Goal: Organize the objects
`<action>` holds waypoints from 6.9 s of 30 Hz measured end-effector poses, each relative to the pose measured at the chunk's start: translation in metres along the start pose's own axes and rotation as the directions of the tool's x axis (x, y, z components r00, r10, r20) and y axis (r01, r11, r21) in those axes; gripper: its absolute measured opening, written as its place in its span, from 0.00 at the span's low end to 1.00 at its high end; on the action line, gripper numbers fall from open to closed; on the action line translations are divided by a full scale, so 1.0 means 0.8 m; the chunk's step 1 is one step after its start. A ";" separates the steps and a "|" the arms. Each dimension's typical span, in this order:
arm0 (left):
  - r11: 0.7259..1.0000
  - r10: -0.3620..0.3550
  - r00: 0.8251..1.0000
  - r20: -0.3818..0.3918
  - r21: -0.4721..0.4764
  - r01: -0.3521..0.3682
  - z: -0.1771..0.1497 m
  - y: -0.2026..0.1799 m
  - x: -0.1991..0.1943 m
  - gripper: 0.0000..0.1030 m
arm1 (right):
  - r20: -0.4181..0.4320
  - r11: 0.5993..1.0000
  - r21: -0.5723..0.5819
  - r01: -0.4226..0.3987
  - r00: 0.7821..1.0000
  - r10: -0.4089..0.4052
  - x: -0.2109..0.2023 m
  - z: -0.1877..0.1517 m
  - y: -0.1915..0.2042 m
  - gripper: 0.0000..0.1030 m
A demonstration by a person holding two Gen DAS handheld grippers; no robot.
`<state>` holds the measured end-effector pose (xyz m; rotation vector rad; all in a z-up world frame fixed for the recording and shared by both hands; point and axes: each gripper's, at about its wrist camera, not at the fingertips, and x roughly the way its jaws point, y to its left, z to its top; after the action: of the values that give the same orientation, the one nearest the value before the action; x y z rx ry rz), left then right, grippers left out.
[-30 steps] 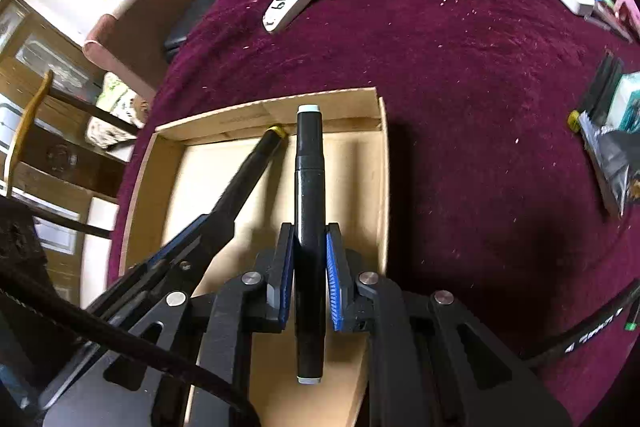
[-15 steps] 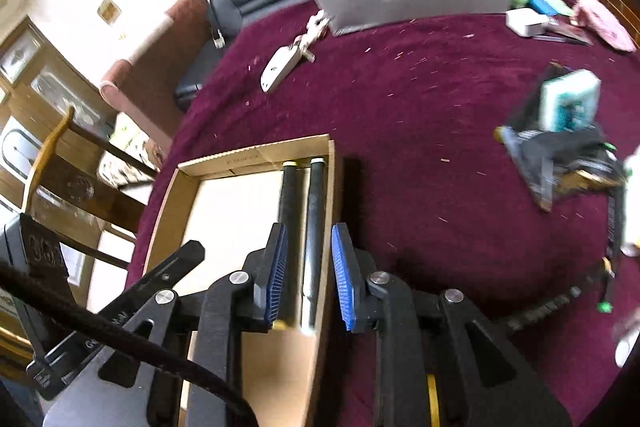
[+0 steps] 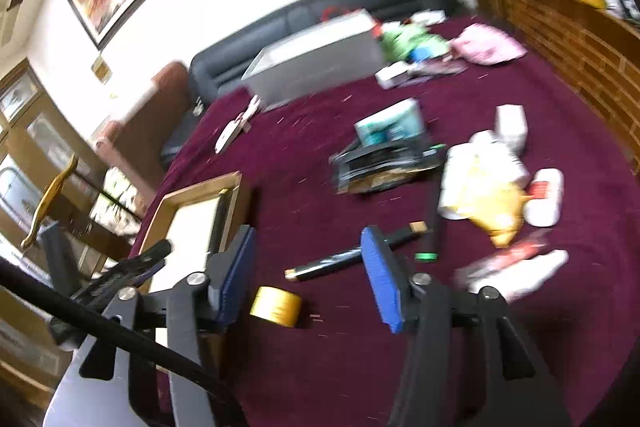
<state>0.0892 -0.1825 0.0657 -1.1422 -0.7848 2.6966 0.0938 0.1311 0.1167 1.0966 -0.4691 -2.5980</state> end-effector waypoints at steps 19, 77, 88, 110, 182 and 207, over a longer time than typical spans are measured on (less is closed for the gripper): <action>0.947 0.138 0.981 -0.135 0.307 -0.091 -0.076 -0.142 0.065 0.47 | 0.128 0.925 0.366 0.105 0.978 -0.162 -0.028 -0.044 -0.243 0.53; 0.964 0.030 0.996 0.083 0.260 -0.051 -0.071 -0.014 -0.062 0.33 | -0.324 0.966 0.228 0.122 0.945 -0.043 0.161 -0.008 -0.053 0.45; 0.973 0.033 0.995 0.090 0.225 -0.053 -0.065 0.013 -0.059 0.33 | -0.279 0.956 -0.040 0.292 0.915 -0.291 0.187 -0.007 -0.002 0.21; 0.951 0.136 0.985 0.110 0.263 -0.161 0.018 0.023 -0.046 0.33 | -0.278 0.955 0.197 -0.222 0.921 0.272 0.142 0.007 0.040 0.12; 0.943 -0.088 0.982 -0.165 0.305 0.136 -0.106 -0.134 0.012 0.57 | -0.070 0.901 0.407 0.151 0.988 -0.135 0.018 -0.017 -0.261 0.44; 0.693 0.077 0.970 -0.230 0.712 0.113 -0.167 -0.204 0.102 0.57 | -0.055 0.938 0.333 -0.101 0.990 0.126 0.018 -0.056 -0.208 0.45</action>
<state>0.1083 0.0373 0.0169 -1.1708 0.3152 2.3696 0.0949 0.2680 0.0117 1.2222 -0.9473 -2.4226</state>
